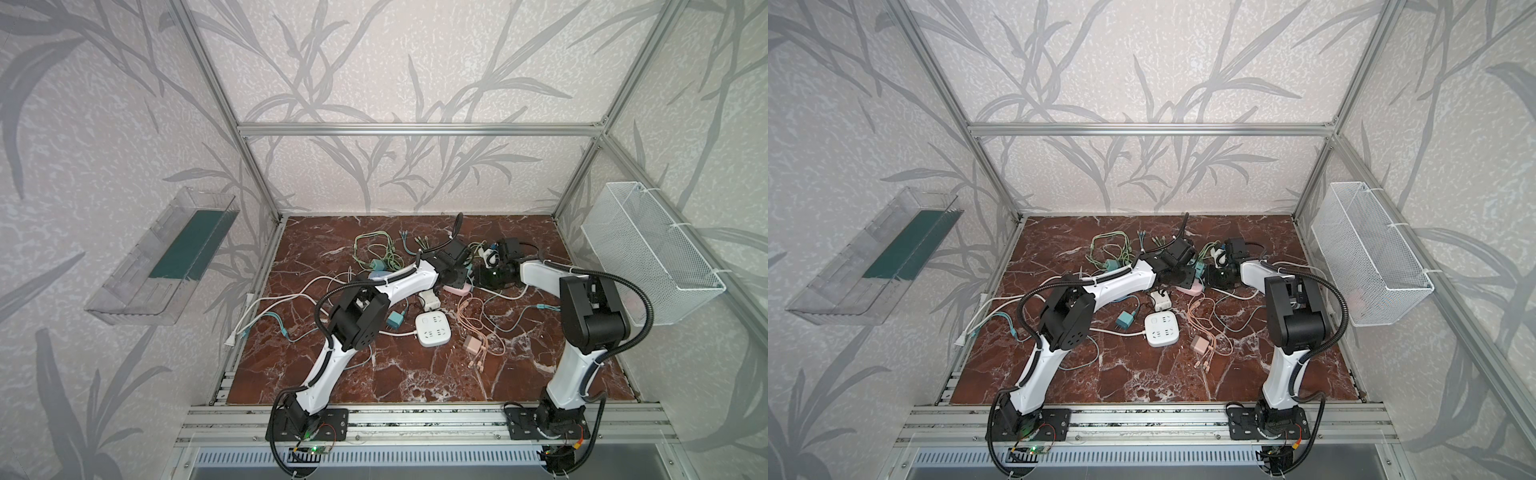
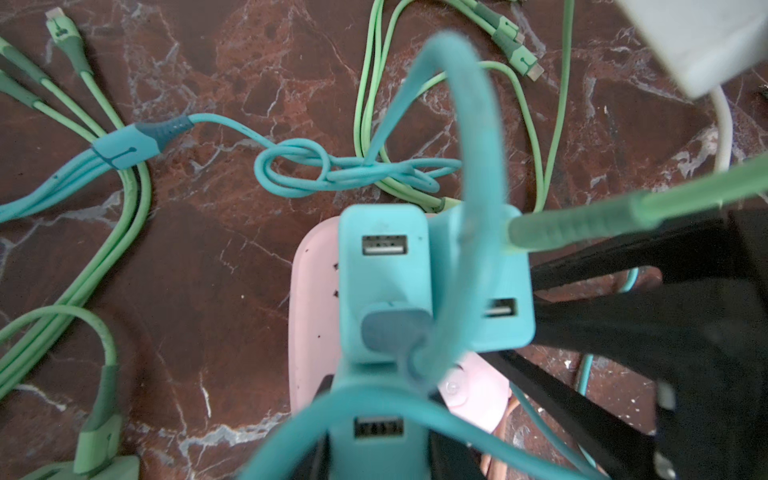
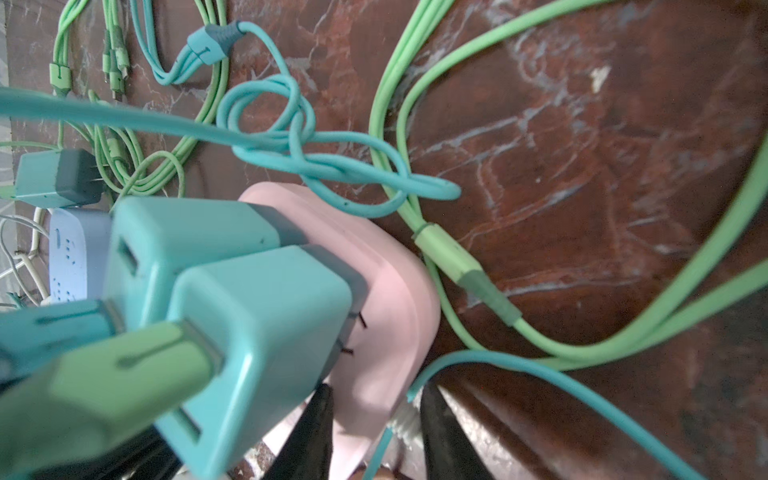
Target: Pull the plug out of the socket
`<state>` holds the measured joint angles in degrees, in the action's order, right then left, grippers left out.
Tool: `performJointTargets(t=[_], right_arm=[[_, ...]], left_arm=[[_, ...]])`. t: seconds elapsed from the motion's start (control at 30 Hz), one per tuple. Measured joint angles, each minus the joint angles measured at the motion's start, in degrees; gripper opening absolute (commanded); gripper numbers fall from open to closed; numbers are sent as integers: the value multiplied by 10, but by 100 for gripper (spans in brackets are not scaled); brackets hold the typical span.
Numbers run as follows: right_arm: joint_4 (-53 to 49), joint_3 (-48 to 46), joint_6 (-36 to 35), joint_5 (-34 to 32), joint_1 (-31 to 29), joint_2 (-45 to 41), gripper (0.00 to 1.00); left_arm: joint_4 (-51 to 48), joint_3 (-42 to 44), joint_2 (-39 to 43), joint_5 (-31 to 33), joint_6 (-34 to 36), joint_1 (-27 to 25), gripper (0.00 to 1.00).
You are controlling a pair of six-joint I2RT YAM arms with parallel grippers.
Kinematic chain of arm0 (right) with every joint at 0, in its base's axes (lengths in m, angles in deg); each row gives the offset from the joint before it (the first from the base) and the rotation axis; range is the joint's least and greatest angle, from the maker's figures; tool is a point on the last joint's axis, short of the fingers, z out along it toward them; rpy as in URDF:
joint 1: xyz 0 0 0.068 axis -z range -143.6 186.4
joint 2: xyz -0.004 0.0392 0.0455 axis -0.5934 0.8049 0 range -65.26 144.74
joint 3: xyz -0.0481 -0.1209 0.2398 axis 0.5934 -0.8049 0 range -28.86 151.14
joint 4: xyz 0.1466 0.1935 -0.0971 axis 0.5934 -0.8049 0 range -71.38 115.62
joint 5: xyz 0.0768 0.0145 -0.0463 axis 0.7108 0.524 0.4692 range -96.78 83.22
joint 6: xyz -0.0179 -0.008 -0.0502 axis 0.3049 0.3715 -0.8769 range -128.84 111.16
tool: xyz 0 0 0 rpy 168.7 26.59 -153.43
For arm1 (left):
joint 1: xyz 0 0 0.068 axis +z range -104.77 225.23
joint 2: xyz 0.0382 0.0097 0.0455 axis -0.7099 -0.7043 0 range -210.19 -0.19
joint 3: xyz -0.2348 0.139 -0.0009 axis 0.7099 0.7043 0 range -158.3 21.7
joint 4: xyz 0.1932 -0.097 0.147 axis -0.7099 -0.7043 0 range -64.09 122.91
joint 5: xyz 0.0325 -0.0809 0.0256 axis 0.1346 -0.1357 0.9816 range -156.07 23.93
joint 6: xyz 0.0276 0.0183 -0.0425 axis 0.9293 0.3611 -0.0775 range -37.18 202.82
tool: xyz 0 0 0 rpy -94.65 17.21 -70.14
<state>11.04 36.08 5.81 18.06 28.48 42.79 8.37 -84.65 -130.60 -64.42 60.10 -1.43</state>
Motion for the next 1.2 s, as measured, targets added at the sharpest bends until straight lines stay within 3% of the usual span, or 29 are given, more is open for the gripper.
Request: performJointTargets(t=[0.7,1.2], right_arm=[[-21,10,-4,-13,0,0,36],[-46,38,-13,-39,2,8,36]], left_arm=[[49,42,17,-2,2,-1,18],[-16,2,15,-6,22,-5,18]])
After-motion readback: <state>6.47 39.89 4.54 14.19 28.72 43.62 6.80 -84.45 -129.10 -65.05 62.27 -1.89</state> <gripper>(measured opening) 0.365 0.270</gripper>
